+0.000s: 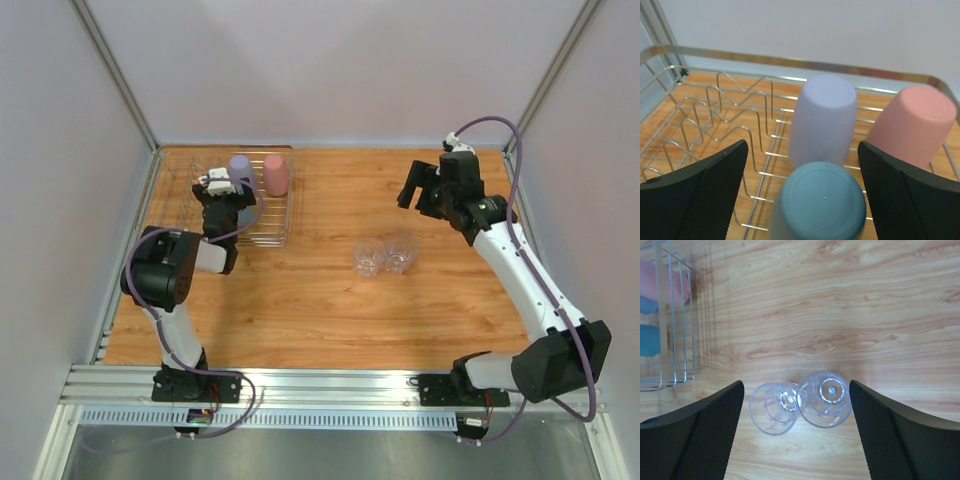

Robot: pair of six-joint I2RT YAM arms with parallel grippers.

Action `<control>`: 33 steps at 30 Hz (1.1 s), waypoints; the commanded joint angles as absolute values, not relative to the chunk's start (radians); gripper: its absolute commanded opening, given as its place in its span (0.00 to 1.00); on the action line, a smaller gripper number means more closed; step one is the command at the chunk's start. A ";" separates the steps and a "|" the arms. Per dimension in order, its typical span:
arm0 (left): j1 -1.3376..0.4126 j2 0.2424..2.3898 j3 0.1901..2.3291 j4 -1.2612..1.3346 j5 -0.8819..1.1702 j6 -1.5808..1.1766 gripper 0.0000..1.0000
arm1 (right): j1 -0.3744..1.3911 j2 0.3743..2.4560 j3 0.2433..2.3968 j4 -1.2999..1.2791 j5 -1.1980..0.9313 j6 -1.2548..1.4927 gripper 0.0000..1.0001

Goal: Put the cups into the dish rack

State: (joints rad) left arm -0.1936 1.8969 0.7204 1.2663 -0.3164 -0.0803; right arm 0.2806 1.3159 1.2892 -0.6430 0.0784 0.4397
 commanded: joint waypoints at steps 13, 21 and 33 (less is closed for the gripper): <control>-0.190 1.194 1.005 0.071 -0.273 -0.152 1.00 | 0.275 1.347 1.129 -0.747 0.134 0.488 0.70; -0.190 0.954 0.983 -0.153 -0.057 -0.265 1.00 | 0.276 1.454 1.086 -0.635 0.176 0.477 0.62; -0.190 0.864 0.994 -0.285 0.038 -0.295 1.00 | 0.276 1.592 1.069 -0.563 0.230 0.446 0.33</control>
